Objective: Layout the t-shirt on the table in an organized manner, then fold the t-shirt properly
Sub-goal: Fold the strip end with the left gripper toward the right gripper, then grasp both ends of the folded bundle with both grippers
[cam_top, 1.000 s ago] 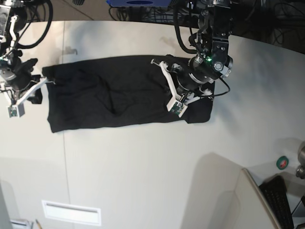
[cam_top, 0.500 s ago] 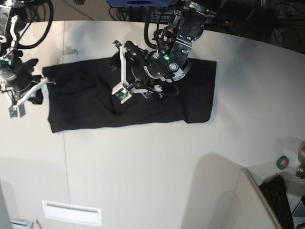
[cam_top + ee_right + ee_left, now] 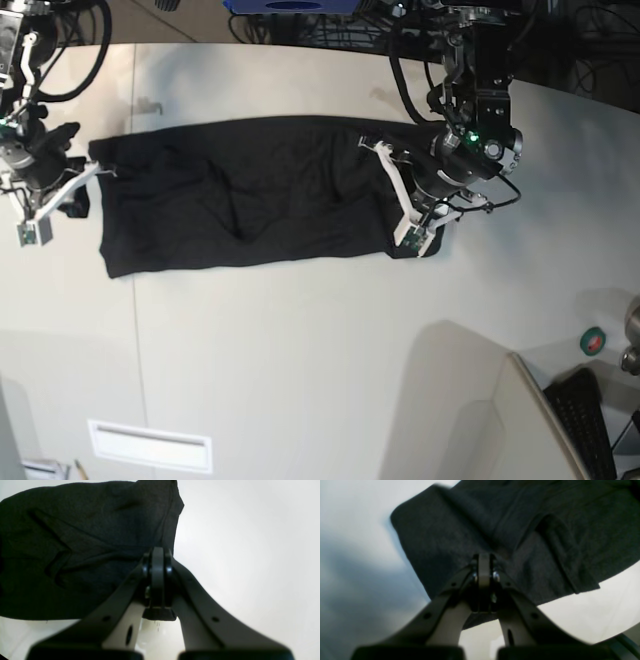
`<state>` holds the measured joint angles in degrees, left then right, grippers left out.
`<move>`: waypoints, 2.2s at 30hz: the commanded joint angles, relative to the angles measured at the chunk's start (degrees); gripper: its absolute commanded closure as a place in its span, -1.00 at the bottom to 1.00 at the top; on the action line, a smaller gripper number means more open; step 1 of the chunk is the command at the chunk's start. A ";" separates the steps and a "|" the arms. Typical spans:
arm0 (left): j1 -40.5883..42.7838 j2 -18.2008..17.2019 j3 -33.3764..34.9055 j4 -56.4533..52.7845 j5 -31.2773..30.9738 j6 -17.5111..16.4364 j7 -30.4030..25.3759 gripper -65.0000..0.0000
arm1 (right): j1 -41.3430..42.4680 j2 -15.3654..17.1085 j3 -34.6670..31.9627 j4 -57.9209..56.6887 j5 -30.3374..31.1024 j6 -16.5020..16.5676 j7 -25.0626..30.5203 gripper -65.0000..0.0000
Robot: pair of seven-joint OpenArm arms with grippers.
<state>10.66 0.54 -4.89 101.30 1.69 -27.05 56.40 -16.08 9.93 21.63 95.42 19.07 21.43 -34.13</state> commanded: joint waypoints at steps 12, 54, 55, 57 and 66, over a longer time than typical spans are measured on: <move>-8.24 3.20 0.01 -10.61 -0.24 -0.16 -0.97 1.00 | 0.47 0.22 0.57 1.07 0.49 0.06 1.21 1.00; 2.05 -10.51 -20.92 -26.09 -19.32 -1.83 -32.18 1.00 | 28.43 3.82 16.48 -48.52 0.49 18.57 -11.98 -0.15; 1.52 -10.43 -20.21 -27.05 -19.23 -1.83 -32.27 1.00 | 28.60 3.65 16.48 -49.66 0.49 18.57 -11.98 -0.15; 0.20 -10.43 -17.58 -28.81 -18.35 -1.83 -32.36 1.00 | 28.60 2.68 16.48 -51.06 0.49 18.57 -12.42 -0.15; -3.23 -7.79 -15.20 -29.78 -10.53 -1.83 -32.36 1.00 | 23.77 -3.21 15.87 -42.27 0.49 18.57 -19.72 -0.15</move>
<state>7.94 -6.79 -20.10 70.85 -8.56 -28.75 24.62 7.94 6.50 37.76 53.45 23.03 40.86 -50.17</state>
